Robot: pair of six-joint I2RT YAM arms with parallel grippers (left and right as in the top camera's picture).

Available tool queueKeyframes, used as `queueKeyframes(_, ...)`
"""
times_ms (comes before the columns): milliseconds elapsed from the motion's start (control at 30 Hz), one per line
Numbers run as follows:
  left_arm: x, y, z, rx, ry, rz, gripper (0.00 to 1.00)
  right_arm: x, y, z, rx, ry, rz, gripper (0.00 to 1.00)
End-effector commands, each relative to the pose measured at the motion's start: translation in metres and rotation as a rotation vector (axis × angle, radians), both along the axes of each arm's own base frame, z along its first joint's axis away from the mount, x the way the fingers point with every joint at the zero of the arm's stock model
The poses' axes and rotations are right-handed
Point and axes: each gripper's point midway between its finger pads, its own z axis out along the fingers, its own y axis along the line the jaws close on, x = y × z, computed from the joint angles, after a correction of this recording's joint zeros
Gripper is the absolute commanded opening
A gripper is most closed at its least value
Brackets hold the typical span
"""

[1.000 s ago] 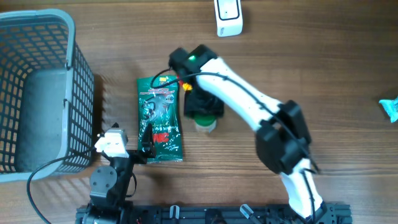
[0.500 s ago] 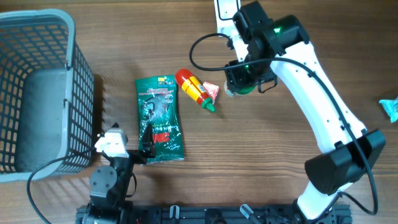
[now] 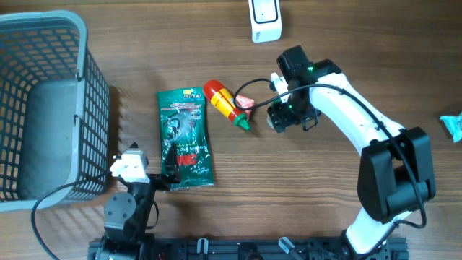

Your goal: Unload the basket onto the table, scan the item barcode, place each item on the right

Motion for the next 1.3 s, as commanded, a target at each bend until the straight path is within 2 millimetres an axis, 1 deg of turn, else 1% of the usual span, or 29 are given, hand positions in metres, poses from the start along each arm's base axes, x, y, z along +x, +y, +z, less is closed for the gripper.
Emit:
queueKeyframes(0,0.0,-0.001,-0.001,0.017,-0.004,-0.008,1.0,0.003,-0.004,0.02,-0.012,0.004,-0.047,0.98)
queueKeyframes(33,0.0,-0.001,-0.001,0.017,-0.004,-0.008,1.0,0.005,-0.003,0.034,-0.011,0.006,-0.075,1.0)
queueKeyframes(67,0.0,-0.001,-0.001,0.017,-0.004,-0.008,1.0,0.009,-0.002,0.052,-0.005,-0.001,-0.121,1.0)
queueKeyframes(133,0.0,-0.001,-0.001,0.017,-0.004,-0.008,1.0,0.015,0.0,0.084,0.013,-0.016,-0.274,1.0)
queueKeyframes(167,0.0,-0.001,0.0,0.017,-0.004,-0.008,1.0,0.016,0.001,0.094,0.02,-0.017,-0.337,1.0)
queueKeyframes(200,0.0,-0.001,-0.001,0.017,-0.004,-0.008,1.0,0.019,0.001,0.107,0.035,-0.024,-0.444,1.0)
queueKeyframes(233,0.0,-0.001,-0.001,0.017,-0.004,-0.008,1.0,0.021,0.002,0.113,0.049,-0.029,-0.54,1.0)
queueKeyframes(267,0.0,-0.001,-0.001,0.017,-0.004,-0.008,1.0,0.023,0.003,0.116,0.071,-0.019,-0.759,1.0)
queueKeyframes(300,0.0,-0.001,-0.001,0.017,-0.004,-0.009,1.0,0.019,0.001,0.113,0.068,0.018,-1.018,1.0)
queueKeyframes(333,0.0,-0.001,-0.001,0.017,-0.004,-0.009,1.0,0.015,-0.001,0.107,0.058,0.047,-1.221,1.0)
queueKeyframes(400,0.0,-0.001,-0.001,0.017,-0.004,-0.008,1.0,0.008,-0.006,0.094,0.03,0.084,-1.543,1.0)
queueKeyframes(467,0.0,-0.001,-0.001,0.017,-0.004,-0.008,1.0,0.012,-0.007,0.077,0.039,0.073,-1.713,1.0)
queueKeyframes(500,0.0,-0.001,-0.001,0.017,-0.004,-0.008,1.0,0.019,-0.005,0.068,0.068,0.061,-1.747,1.0)
queueKeyframes(533,0.0,-0.001,-0.001,0.017,-0.004,-0.009,1.0,0.027,-0.001,0.057,0.109,0.054,-1.744,1.0)
queueKeyframes(567,0.0,-0.001,-0.001,0.017,-0.004,-0.008,1.0,0.03,0.004,0.045,0.144,0.071,-1.74,1.0)
queueKeyframes(633,0.0,-0.001,-0.001,0.017,-0.004,-0.008,1.0,0.032,0.013,0.027,0.188,0.106,-1.735,1.0)
queueKeyframes(733,0.0,-0.001,-0.001,0.017,-0.004,-0.008,1.0,0.029,0.012,0.005,0.206,0.115,-1.798,1.0)
queueKeyframes(800,0.0,-0.001,-0.001,0.017,-0.004,-0.008,1.0,0.026,0.015,-0.01,0.223,0.137,-1.802,1.0)
queueKeyframes(867,0.0,-0.001,-0.001,0.017,-0.004,-0.009,1.0,0.023,0.016,-0.016,0.224,0.146,-1.799,1.0)
queueKeyframes(900,0.0,-0.001,-0.001,0.017,-0.004,-0.008,1.0,0.021,0.015,-0.019,0.222,0.146,-1.798,0.97)
queueKeyframes(967,0.0,-0.001,-0.001,0.017,-0.004,-0.009,1.0,0.017,0.013,-0.022,0.206,0.146,-1.772,0.84)
queueKeyframes(1000,0.0,-0.001,-0.001,0.017,-0.004,-0.009,1.0,0.017,0.013,-0.022,0.204,0.14,-1.73,0.81)
queueKeyframes(1067,0.0,-0.001,-0.001,0.017,-0.004,-0.008,1.0,0.017,0.013,-0.022,0.195,0.124,-1.614,0.69)
queueKeyframes(1100,0.0,-0.001,-0.001,0.017,-0.004,-0.009,1.0,0.016,0.012,-0.022,0.188,0.12,-1.571,0.65)
queueKeyframes(1133,0.0,-0.001,-0.001,0.017,-0.004,-0.008,1.0,0.014,0.01,-0.022,0.177,0.115,-1.512,0.64)
queueKeyframes(1200,0.0,-0.001,-0.001,0.017,-0.004,-0.009,1.0,0.011,0.004,-0.022,0.147,0.102,-1.342,0.6)
queueKeyframes(1233,0.0,-0.001,-0.001,0.017,-0.004,-0.008,1.0,0.01,0.0,-0.021,0.134,0.092,-1.23,0.6)
queueKeyframes(1267,0.0,-0.001,-0.001,0.017,-0.004,-0.008,1.0,0.012,-0.003,-0.021,0.125,0.068,-1.044,0.6)
